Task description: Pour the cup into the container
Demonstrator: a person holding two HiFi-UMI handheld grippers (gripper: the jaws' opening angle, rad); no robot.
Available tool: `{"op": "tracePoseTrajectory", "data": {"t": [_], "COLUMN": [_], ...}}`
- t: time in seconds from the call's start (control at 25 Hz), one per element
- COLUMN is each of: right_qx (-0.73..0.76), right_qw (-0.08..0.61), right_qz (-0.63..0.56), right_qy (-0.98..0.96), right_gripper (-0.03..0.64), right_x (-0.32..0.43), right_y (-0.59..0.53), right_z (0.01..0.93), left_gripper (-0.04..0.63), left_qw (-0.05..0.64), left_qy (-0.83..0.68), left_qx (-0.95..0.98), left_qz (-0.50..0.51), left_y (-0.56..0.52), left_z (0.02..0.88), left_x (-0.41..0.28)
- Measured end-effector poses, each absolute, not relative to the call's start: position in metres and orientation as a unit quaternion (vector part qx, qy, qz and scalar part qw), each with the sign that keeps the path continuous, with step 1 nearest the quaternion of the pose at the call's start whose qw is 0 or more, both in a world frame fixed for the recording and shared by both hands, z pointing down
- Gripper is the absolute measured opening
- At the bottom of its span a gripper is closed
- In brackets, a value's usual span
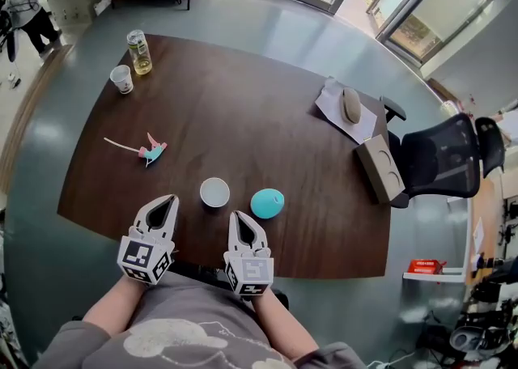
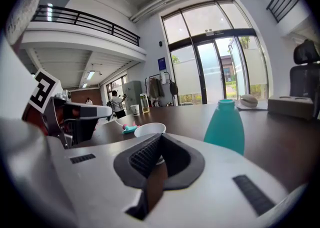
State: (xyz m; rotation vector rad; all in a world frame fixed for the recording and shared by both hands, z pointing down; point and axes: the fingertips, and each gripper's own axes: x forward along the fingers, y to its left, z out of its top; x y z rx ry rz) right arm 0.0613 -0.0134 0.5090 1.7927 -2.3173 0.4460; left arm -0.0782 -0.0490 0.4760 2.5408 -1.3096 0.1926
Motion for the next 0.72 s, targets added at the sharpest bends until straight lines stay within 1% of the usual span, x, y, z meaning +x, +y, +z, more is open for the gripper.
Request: {"op": "tracePoseTrajectory", "data": {"t": [0.12, 0.2, 0.24, 0.32, 0.52, 0.72], "right_qx": [0.606, 0.601, 0.598, 0.594, 0.585, 0.575], "right_qw": [0.097, 0.105, 0.111, 0.120, 0.124, 0.160], "right_qz": [0.148, 0.145, 0.146, 0.154, 0.181, 0.167], "right_qy": [-0.775, -0.779, -0.780, -0.780, -0.781, -0.785], "right_gripper": [-0.014, 0.043, 0.083, 0.128, 0.174, 0.255], "right_x": [0.058, 0.053, 0.050, 0.045, 0.034, 0.026], "right_y": [-0.018, -0.019, -0.020, -0.022, -0.032, -0.042], "right_z": [0.515, 0.521, 0.526, 0.537, 0.554, 0.565], "left_gripper": [0.006, 0.006, 0.006, 0.006, 0.006, 0.006], "left_qw": [0.143, 0.142, 0.142, 0.147, 0.165, 0.174], "left_qy": [-0.445, -0.436, -0.432, -0.424, -0.406, -0.399], "left_qx": [0.880, 0.883, 0.885, 0.887, 0.891, 0.892], "left_qz": [0.082, 0.096, 0.101, 0.109, 0.121, 0.123], "left_y": [-0.061, -0.068, -0.071, -0.077, -0.084, -0.087], "left_z": [0.489, 0.498, 0.502, 0.510, 0.524, 0.530], "left_x": [-0.081, -0.080, -0.079, -0.076, -0.069, -0.067]}}
